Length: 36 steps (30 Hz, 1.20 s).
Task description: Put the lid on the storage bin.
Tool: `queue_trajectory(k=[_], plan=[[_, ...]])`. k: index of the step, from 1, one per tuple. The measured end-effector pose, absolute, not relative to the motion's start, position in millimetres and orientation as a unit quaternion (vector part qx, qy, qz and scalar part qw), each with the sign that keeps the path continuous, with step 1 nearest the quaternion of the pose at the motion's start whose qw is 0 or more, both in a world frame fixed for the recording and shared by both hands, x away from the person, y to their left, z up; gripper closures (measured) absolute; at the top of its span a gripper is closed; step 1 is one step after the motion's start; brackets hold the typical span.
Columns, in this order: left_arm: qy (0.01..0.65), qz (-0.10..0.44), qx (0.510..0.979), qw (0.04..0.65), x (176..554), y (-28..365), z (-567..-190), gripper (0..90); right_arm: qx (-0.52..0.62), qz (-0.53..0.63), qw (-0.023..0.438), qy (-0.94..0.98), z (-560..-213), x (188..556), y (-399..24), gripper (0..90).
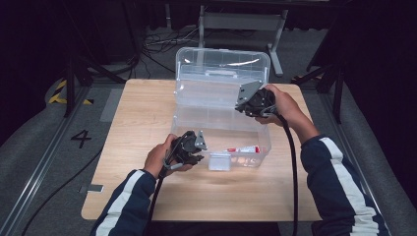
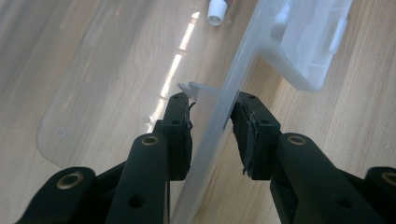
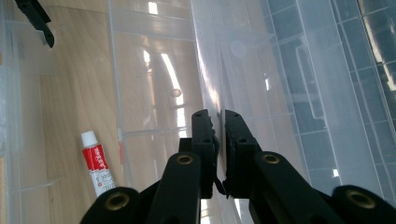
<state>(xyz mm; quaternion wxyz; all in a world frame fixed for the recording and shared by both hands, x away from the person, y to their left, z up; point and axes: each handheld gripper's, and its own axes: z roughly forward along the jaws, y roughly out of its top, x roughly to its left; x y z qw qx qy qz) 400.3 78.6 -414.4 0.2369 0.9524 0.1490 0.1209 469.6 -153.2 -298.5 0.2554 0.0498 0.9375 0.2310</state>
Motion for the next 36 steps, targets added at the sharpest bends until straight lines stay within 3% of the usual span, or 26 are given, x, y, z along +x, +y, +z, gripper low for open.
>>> queue_trajectory(k=[23,36], plan=[[0.146,0.148,0.948,0.24,395.6,77.6,-417.0,64.2,0.052,0.26,0.245,0.933,-308.1,445.7,-160.4,83.5],[0.148,0.149,0.944,0.255,394.4,78.6,-417.1,63.9,0.063,0.302,0.212,0.927,-314.6,441.9,-170.3,82.7]])
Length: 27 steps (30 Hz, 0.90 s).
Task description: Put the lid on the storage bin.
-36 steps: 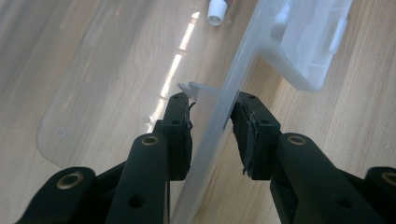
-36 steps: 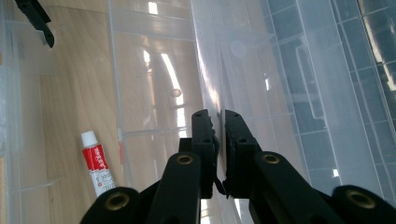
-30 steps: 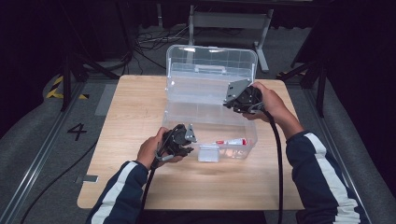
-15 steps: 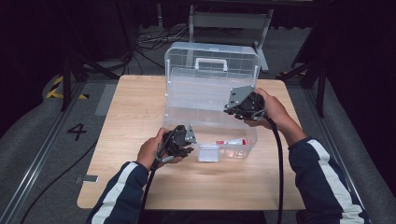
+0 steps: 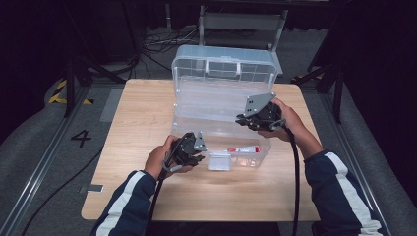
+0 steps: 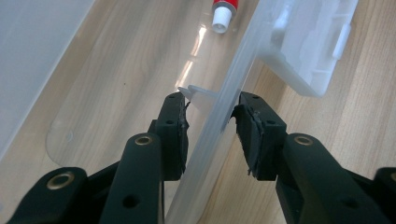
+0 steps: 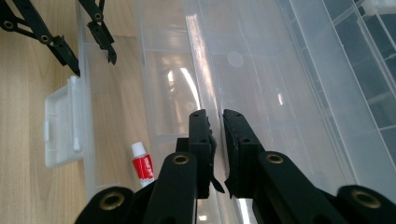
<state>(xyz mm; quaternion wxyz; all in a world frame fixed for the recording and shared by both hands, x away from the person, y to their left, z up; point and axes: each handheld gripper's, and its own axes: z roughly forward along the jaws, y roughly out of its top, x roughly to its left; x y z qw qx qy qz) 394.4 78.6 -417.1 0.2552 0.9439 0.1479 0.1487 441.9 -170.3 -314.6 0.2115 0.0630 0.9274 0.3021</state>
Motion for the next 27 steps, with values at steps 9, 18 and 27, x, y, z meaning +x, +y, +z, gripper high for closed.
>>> queue_trajectory(k=[9,18,27], plan=[[0.143,0.158,0.938,0.272,390.4,84.3,-410.8,63.3,0.063,0.314,0.203,0.925,-318.1,439.7,-172.8,82.2],[0.144,0.155,0.93,0.302,383.2,95.2,-398.1,63.6,0.076,0.34,0.201,0.916,-322.8,438.9,-179.4,81.3],[0.148,0.162,0.916,0.336,376.5,110.4,-386.6,74.8,0.09,0.369,0.2,0.903,-329.6,435.3,-186.0,79.9]])
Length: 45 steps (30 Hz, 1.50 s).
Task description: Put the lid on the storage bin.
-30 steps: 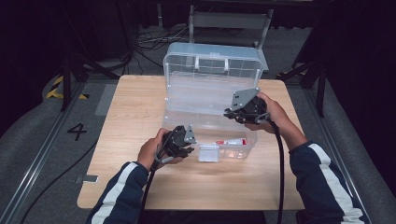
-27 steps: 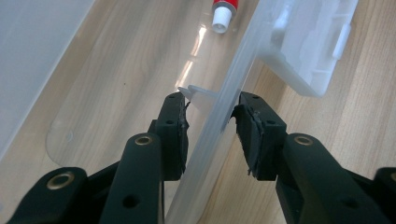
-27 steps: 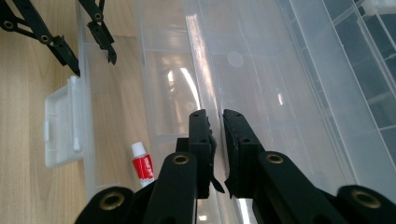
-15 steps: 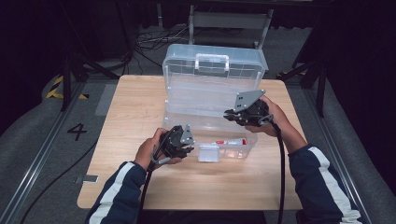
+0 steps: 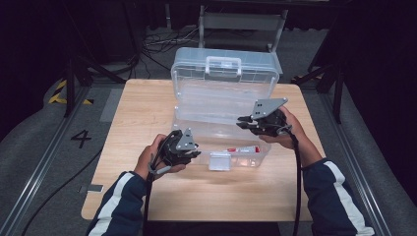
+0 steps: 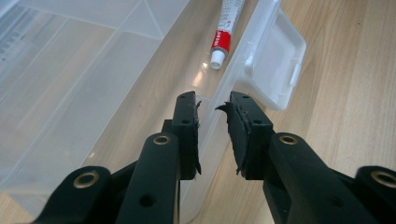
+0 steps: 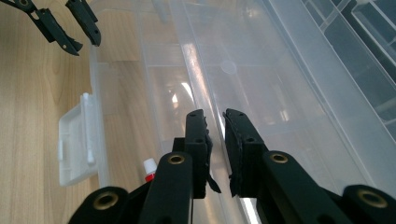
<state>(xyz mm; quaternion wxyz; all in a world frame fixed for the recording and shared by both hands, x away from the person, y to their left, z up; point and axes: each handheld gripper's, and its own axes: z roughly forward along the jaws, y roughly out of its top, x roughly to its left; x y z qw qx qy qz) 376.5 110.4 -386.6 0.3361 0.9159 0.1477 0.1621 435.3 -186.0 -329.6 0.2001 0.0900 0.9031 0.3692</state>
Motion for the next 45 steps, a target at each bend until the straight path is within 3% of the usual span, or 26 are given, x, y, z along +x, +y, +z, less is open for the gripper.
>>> queue_trajectory(k=[18,45], plan=[[0.169,0.169,0.896,0.374,375.2,146.9,-371.0,89.5,0.107,0.401,0.205,0.886,-337.3,431.8,-193.2,78.2],[0.265,0.227,0.815,0.463,416.7,195.4,-343.6,90.0,0.112,0.406,0.206,0.884,-339.9,429.1,-195.0,77.5]])
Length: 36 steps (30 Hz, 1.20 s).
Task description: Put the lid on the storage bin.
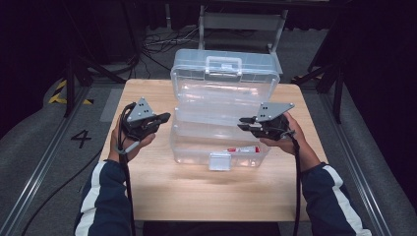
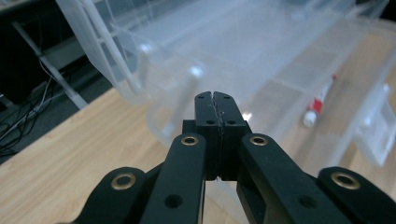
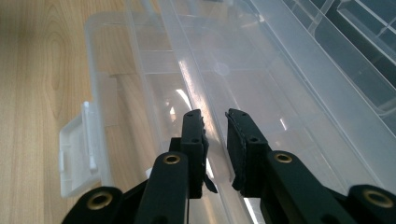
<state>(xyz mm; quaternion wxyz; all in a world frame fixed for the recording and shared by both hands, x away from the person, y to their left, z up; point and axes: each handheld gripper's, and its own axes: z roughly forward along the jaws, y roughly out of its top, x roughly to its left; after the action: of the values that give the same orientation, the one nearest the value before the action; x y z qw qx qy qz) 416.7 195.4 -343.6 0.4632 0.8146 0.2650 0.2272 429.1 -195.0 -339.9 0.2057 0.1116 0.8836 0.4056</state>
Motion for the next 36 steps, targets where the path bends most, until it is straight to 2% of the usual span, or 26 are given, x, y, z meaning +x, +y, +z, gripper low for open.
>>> queue_trajectory(k=[7,16,21,36], plan=[[0.268,0.256,0.81,0.454,434.3,184.3,-324.0,90.0,0.109,0.402,0.208,0.885,-340.3,427.5,-193.8,77.4],[0.275,0.256,0.807,0.455,454.7,173.6,-321.3,90.0,0.108,0.397,0.211,0.887,-341.7,424.5,-193.4,77.1],[0.29,0.247,0.79,0.48,465.3,177.0,-317.4,90.0,0.106,0.394,0.211,0.888,-342.3,423.2,-193.0,76.8],[0.296,0.251,0.773,0.501,466.9,178.4,-312.2,90.0,0.102,0.387,0.212,0.891,-344.5,419.2,-192.8,76.2]])
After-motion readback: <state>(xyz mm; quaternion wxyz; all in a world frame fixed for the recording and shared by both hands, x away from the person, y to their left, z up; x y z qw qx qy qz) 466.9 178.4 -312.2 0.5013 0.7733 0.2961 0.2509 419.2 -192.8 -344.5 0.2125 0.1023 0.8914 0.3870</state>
